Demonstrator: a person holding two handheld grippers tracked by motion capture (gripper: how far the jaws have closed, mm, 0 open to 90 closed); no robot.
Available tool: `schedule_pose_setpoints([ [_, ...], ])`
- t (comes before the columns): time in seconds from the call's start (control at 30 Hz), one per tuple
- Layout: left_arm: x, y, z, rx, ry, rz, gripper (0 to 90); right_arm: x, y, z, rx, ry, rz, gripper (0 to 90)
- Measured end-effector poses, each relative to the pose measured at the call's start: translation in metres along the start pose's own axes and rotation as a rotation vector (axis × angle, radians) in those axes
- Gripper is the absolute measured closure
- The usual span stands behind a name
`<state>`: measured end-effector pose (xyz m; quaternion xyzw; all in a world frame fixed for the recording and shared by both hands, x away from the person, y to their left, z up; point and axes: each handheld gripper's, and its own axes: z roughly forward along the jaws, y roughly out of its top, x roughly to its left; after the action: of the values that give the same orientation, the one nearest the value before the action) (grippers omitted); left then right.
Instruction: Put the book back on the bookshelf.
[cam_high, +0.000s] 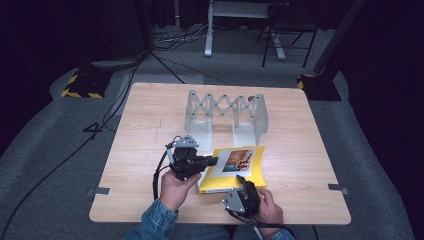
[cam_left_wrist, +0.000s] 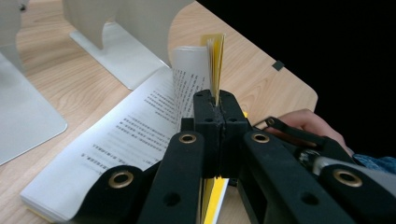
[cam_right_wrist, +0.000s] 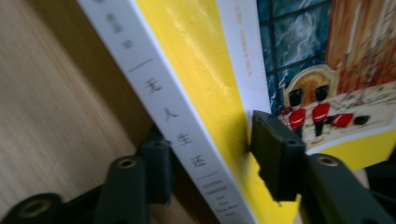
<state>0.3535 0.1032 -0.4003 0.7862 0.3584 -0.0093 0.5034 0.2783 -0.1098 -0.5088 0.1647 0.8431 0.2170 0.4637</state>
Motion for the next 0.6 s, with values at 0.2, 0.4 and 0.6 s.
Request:
schedule_pose_setpoints([
  [0.2,0.011,-0.005,0.0,0.004,0.095,-0.016,87.4,0.006,0.001,-0.006,-0.013,-0.045,-0.118,68.3],
  [0.4,0.037,-0.017,-0.012,-0.033,0.13,-0.117,74.5,-0.004,0.004,-0.013,-0.025,-0.032,-0.112,72.1],
  [0.6,0.052,-0.031,-0.04,-0.135,0.218,-0.129,60.4,-0.024,0.008,-0.019,-0.06,0.012,-0.015,75.6],
])
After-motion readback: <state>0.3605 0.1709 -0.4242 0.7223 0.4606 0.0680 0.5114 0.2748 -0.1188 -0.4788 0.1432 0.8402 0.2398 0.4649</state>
